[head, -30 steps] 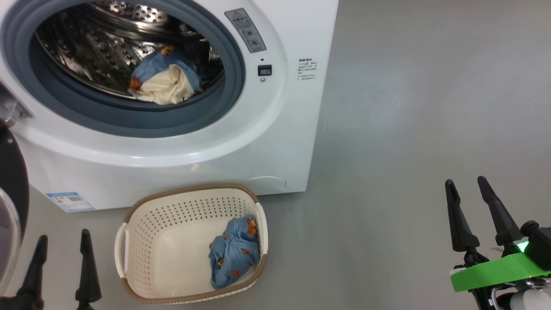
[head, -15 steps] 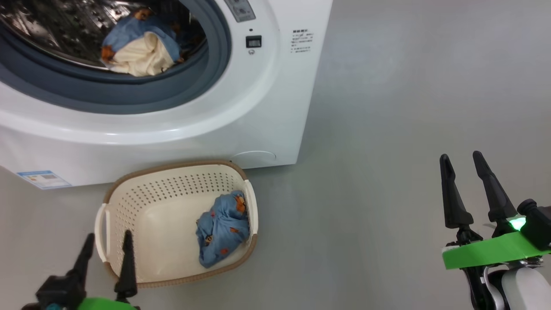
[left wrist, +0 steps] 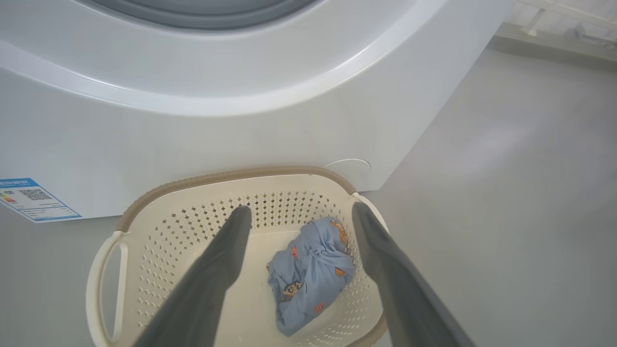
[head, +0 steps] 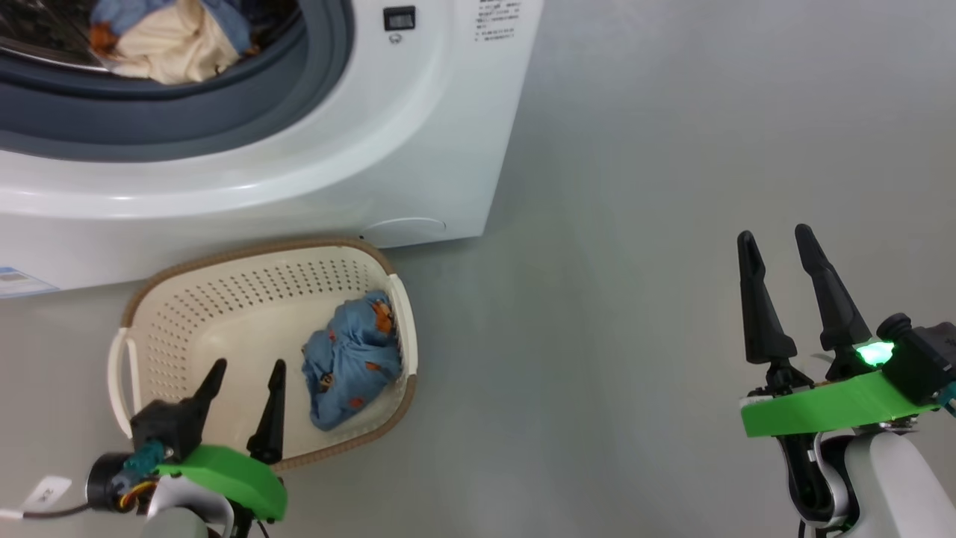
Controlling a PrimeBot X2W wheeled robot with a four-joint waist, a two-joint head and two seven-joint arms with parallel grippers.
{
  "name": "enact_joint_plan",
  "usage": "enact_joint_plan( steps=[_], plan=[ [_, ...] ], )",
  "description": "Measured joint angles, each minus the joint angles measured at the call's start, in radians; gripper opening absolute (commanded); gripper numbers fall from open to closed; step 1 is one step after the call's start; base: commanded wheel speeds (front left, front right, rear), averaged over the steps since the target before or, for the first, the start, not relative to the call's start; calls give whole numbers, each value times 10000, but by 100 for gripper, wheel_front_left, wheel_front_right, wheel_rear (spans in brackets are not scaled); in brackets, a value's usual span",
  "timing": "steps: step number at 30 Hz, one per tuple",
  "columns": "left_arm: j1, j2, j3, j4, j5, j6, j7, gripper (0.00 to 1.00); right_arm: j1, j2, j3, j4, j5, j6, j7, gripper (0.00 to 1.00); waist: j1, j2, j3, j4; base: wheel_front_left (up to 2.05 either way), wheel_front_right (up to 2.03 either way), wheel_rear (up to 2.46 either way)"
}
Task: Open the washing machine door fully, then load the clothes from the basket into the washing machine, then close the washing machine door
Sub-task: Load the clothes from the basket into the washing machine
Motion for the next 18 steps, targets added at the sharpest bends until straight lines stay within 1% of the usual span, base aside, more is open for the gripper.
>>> enact_joint_plan(
  steps=[5,10,12,18],
  plan=[
    [-863,265,-585,1034,-6,-2,2,100,-237,167,46,-21,0,0,0,100,0,0,465,-212,0,0,0],
    [-1723,339,-1093,2257,-113,-2,2,100,-516,255,142,-42,0,0,0,100,-1,0,961,-441,0,0,0],
    [-2118,349,-1262,2709,-453,-2,2,100,-637,320,251,-71,0,0,0,100,0,0,1172,-538,0,0,0],
    [-3391,640,-1787,3969,-1058,-2,13,100,-1017,493,389,-127,0,0,0,100,0,0,1851,-819,0,0,0]
  ],
)
